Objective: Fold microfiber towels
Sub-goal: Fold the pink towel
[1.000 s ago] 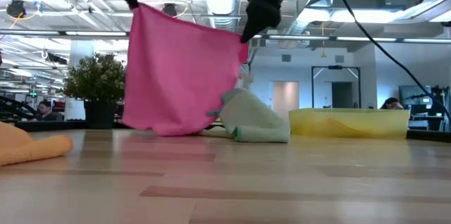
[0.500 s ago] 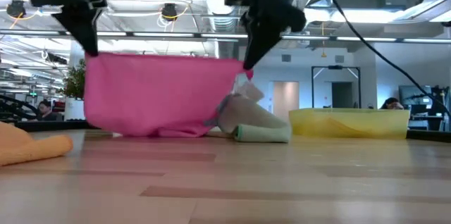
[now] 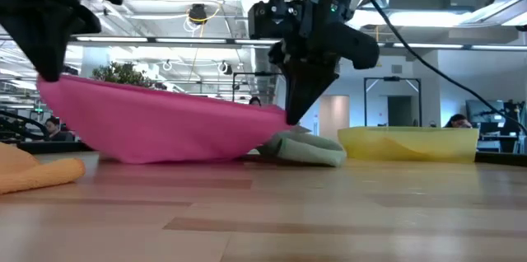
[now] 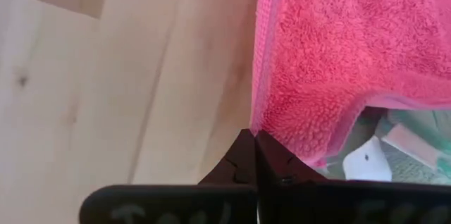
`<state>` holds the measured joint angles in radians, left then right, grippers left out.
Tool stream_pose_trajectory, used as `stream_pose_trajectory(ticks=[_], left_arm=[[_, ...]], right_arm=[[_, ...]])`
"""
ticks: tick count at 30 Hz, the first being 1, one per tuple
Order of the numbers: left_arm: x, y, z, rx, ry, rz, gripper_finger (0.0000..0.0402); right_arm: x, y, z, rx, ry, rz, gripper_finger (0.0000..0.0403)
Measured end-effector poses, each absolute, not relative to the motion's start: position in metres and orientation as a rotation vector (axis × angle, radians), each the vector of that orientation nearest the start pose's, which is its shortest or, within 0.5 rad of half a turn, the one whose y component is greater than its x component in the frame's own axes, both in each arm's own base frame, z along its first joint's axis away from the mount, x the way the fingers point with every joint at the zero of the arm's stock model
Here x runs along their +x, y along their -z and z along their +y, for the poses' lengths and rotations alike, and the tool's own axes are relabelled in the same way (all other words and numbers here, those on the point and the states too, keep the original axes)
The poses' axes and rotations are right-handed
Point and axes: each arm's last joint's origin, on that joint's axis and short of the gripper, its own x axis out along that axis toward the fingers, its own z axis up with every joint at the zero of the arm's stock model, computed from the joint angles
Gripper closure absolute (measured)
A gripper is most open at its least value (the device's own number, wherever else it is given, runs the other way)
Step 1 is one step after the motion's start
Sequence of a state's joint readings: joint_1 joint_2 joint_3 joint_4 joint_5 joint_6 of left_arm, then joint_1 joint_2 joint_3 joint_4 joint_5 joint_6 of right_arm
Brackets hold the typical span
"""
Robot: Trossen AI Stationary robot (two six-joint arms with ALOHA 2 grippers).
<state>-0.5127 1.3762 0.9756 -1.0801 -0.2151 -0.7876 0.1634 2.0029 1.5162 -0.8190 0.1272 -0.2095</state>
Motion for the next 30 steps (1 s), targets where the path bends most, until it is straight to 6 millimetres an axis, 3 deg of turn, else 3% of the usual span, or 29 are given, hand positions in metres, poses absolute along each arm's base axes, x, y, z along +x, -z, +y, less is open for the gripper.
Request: stream_pose_trajectory(ticks=[9, 19, 24, 30], left_arm=[[0.198, -0.227, -0.112, -0.146, -0.289, 1.36, 0.0401], [0.196, -0.226, -0.112, -0.16, -0.276, 1.391, 0.0401], [0.194, -0.226, -0.113, -0.2, -0.272, 1.429, 0.0401], [0.191, -0.226, -0.111, -0.221, -0.317, 1.464, 0.0401]], right_arm=[[0.395, -0.193, 0.067, -0.305, -0.123, 1.265, 0.0381], [0.395, -0.19, 0.067, -0.316, -0.12, 1.281, 0.0312], [0.399, -0.203, 0.064, -0.364, -0.09, 1.269, 0.0272], [0.407, -0.219, 0.047, -0.358, -0.065, 1.249, 0.0243]])
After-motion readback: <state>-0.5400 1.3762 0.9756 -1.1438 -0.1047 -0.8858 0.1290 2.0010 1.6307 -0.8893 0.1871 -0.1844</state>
